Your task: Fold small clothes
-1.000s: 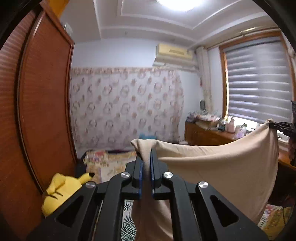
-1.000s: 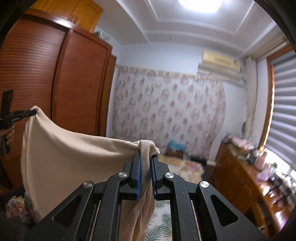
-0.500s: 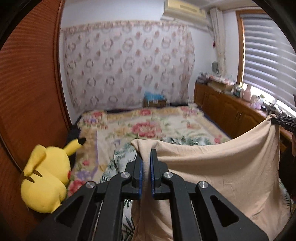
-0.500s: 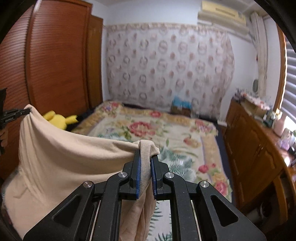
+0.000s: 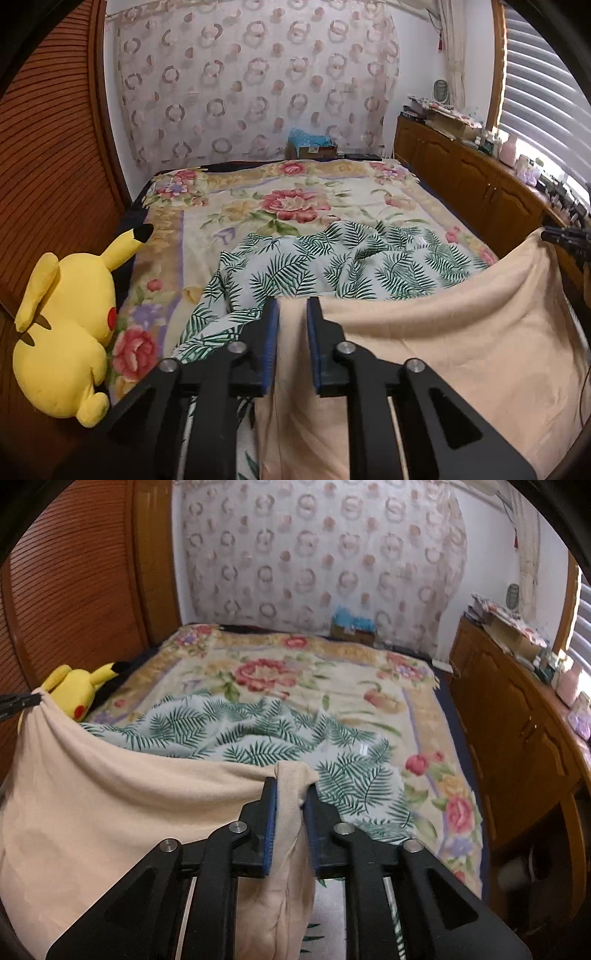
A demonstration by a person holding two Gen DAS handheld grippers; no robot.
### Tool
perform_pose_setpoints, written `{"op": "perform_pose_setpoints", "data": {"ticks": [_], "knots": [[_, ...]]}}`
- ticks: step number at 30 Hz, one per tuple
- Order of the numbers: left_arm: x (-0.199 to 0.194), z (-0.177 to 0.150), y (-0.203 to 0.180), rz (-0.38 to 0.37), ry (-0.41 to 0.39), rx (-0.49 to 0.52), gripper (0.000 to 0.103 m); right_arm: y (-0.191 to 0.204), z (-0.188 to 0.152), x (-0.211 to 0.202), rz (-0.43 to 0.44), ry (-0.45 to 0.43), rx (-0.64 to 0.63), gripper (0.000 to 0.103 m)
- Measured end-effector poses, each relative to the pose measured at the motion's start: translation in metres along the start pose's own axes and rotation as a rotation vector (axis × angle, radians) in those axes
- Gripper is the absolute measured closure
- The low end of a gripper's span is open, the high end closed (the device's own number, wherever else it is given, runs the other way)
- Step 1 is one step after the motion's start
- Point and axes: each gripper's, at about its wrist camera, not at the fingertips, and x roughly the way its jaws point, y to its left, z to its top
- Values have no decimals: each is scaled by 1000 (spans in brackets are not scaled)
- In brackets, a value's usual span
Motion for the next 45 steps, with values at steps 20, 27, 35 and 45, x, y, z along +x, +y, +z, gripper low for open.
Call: {"op": "perform_pose_setpoints", "data": {"ticks": [20, 27, 35, 45], "knots": [[-79, -104, -2, -48, 86, -48, 44, 44, -86, -82, 97, 59, 51, 42], [-86, -139, -1, -42, 119, -60, 44, 53, -128, -84, 105, 109, 83, 42], [-92, -155, 0, -42, 126, -79, 44, 62, -157, -78, 96, 150, 92, 42], [-73, -149, -8, -86, 180, -72, 54, 65, -168, -73, 48, 115, 83, 41]]}}
